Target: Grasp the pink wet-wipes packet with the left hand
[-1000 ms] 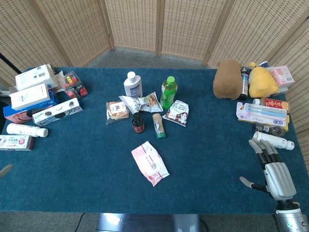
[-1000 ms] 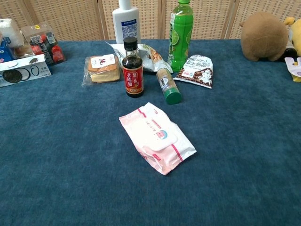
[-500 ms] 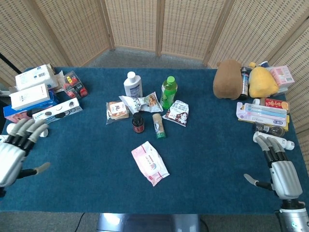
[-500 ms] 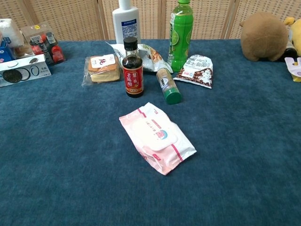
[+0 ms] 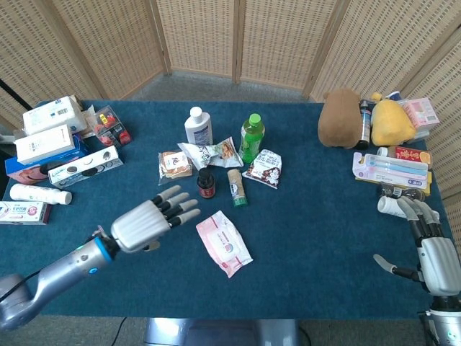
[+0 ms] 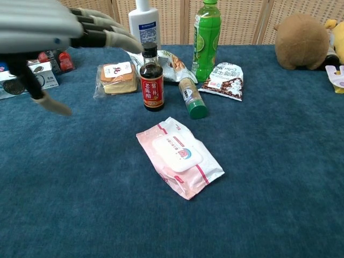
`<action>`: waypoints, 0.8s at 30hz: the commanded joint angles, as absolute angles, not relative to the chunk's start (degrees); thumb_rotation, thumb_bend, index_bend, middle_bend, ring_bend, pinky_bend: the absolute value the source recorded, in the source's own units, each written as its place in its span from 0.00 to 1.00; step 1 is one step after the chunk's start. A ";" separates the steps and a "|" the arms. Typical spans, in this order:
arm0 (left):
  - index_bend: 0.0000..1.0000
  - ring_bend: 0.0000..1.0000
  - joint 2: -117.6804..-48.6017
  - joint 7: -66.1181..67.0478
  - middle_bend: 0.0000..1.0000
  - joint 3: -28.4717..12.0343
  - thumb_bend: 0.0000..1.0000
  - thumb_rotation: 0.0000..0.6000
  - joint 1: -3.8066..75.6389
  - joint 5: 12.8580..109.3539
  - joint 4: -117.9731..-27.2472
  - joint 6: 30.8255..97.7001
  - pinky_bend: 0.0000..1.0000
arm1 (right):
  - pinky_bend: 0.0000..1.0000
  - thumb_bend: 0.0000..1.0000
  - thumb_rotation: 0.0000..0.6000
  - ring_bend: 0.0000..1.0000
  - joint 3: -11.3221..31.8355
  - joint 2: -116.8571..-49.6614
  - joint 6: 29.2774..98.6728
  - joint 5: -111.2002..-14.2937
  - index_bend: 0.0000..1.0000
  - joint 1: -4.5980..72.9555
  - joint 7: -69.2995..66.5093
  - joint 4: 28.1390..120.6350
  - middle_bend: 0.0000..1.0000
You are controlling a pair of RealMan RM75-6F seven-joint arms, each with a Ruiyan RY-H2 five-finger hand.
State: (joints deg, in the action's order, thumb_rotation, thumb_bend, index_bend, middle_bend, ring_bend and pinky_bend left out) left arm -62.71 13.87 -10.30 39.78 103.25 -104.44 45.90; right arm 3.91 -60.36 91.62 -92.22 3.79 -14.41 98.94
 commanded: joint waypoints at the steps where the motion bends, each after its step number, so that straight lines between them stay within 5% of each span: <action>1: 0.00 0.00 -68.03 20.33 0.00 -12.01 0.00 1.00 47.14 99.67 -104.02 37.36 0.00 | 0.00 0.00 1.00 0.00 4.05 -60.05 91.67 -92.17 0.00 3.80 -15.32 99.09 0.00; 24: 0.00 0.00 -84.30 44.13 0.00 -9.27 0.00 1.00 59.73 77.19 -95.63 26.75 0.00 | 0.00 0.00 1.00 0.00 5.37 -58.73 92.46 -90.64 0.00 3.43 -20.39 98.94 0.00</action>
State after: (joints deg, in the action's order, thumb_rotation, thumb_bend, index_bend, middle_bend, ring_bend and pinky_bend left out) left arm -83.03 42.98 -9.97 58.49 78.97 -96.43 27.09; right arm 5.27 -58.85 92.40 -90.77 3.49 -20.16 99.00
